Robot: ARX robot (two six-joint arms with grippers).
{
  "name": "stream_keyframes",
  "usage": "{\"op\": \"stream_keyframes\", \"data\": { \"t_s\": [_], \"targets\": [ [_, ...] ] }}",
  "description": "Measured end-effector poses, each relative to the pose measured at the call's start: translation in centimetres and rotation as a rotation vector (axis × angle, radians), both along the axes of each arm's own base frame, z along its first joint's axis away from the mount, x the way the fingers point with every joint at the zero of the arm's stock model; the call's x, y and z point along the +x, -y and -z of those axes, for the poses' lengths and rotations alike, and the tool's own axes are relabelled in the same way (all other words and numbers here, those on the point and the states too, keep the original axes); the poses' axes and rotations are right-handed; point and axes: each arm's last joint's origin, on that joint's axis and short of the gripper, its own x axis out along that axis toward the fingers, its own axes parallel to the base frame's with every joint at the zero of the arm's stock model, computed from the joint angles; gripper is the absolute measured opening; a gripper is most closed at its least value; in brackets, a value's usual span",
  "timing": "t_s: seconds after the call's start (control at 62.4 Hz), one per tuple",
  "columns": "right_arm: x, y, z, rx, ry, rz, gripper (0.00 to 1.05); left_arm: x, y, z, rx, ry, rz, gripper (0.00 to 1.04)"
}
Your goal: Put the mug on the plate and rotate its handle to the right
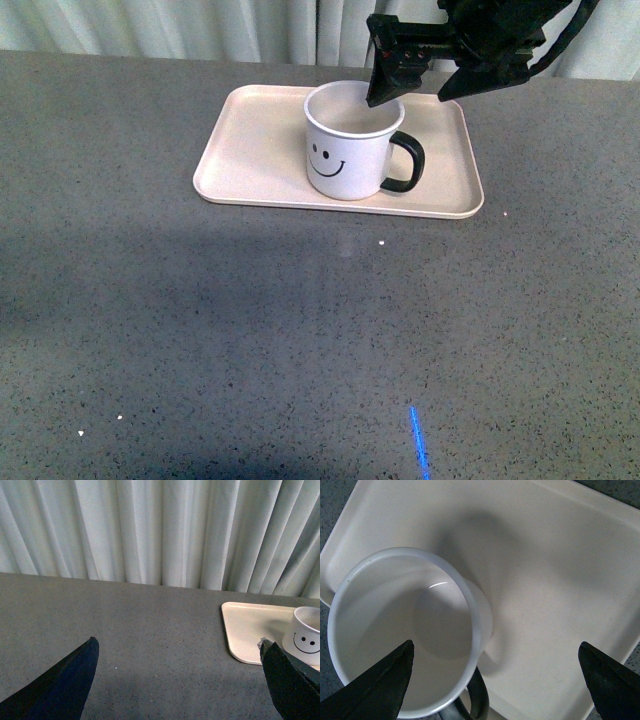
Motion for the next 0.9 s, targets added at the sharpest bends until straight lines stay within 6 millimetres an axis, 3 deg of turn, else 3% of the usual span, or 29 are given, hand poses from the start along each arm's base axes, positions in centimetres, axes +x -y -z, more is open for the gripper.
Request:
{"op": "stream_keyframes", "data": {
  "t_s": [0.273,0.353,0.465,0.625,0.674,0.786,0.898],
  "targets": [
    [0.8,-1.9,1.2,-0.002,-0.051,0.008,0.93,0.0,0.0,0.0,0.000,0.000,0.000,0.95],
    [0.9,-2.5,1.3,-0.004,-0.064,0.007,0.81,0.0,0.0,0.0,0.000,0.000,0.000,0.95],
    [1.1,-3.1,1.4,-0.012,-0.087,0.007,0.55,0.0,0.0,0.0,0.000,0.000,0.000,0.95],
    [1.4,-3.1,1.3,-0.024,-0.099,0.014,0.32,0.0,0.0,0.0,0.000,0.000,0.000,0.95],
    [1.6,-3.2,1.1,-0.023,-0.102,0.017,0.20,0.0,0.0,0.0,0.000,0.000,0.000,0.95],
    [1.8,-3.2,0.6,-0.023,-0.101,0.019,0.02,0.0,0.0,0.0,0.000,0.000,0.000,0.95],
    [2.0,-3.2,0.1,-0.023,-0.101,0.021,0.02,0.0,0.0,0.0,0.000,0.000,0.000,0.95]
  ]
}}
